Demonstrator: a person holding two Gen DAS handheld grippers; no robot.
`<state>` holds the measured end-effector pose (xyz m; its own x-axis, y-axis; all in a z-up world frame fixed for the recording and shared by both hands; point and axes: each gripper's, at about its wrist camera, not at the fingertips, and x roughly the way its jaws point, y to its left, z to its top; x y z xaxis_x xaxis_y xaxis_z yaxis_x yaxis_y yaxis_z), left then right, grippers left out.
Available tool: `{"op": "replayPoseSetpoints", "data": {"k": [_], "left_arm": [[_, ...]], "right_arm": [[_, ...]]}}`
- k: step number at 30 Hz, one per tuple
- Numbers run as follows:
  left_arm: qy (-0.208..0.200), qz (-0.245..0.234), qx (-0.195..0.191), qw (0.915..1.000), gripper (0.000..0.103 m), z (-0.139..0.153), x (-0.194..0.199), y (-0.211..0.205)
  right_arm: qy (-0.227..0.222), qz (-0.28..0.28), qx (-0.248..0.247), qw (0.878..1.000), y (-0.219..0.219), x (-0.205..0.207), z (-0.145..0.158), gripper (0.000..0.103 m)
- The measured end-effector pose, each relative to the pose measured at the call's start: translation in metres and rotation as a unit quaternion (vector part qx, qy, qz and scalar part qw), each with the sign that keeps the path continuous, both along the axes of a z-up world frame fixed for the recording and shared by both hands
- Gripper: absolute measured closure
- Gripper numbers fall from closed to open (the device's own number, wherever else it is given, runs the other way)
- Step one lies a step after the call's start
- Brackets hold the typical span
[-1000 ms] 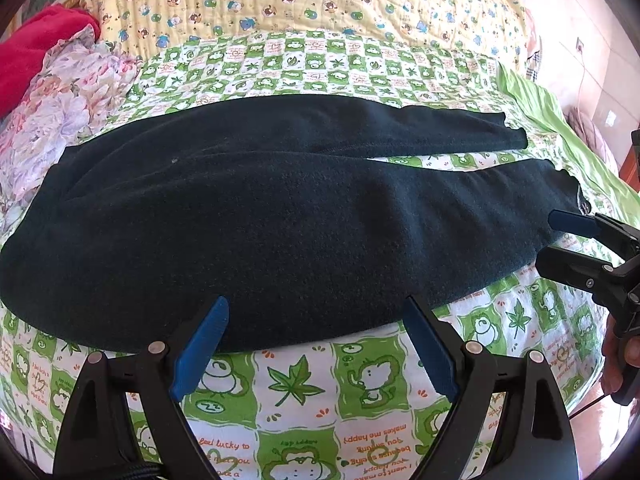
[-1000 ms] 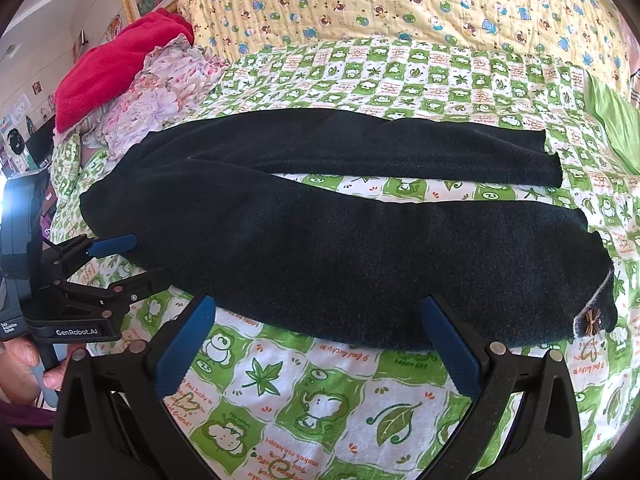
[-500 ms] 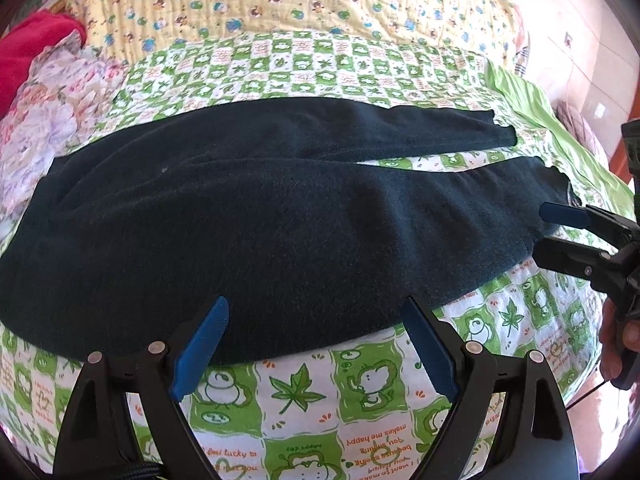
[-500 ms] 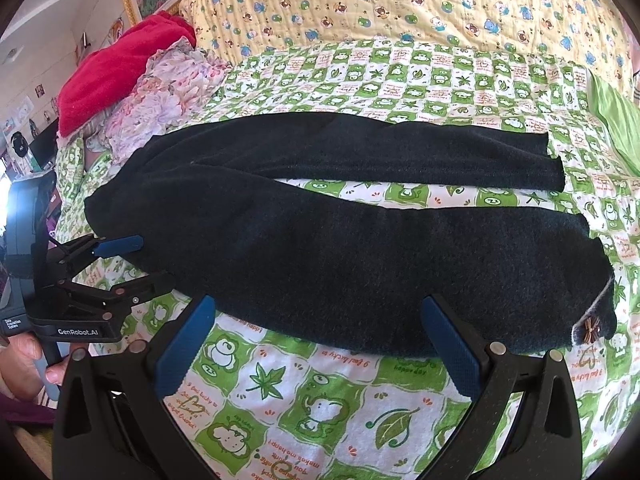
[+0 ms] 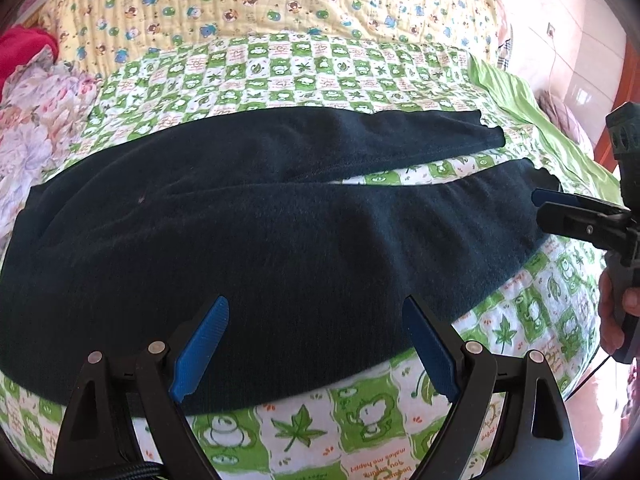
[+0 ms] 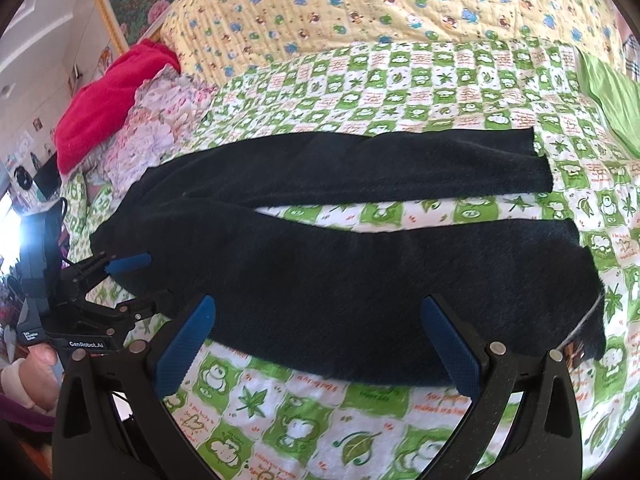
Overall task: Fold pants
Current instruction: 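Grasp the waistband with the left gripper while the right gripper grasps the other waistband corner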
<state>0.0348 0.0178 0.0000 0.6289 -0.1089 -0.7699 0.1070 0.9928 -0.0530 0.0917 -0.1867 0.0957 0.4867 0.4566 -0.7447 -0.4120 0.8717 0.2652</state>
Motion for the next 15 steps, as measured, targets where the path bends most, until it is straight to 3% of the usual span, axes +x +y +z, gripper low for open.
{"op": "replayPoseSetpoints", "data": {"k": [10, 15], "left_arm": [[0.006, -0.04, -0.009, 0.9992, 0.014, 0.019, 0.056, 0.005], [0.01, -0.061, 0.01, 0.9981, 0.014, 0.028, 0.098, 0.009]], "right_arm": [[-0.013, -0.008, -0.005, 1.0, -0.027, 0.053, 0.017, 0.001], [0.005, -0.024, 0.007, 1.0, -0.049, 0.097, 0.026, 0.001]]}}
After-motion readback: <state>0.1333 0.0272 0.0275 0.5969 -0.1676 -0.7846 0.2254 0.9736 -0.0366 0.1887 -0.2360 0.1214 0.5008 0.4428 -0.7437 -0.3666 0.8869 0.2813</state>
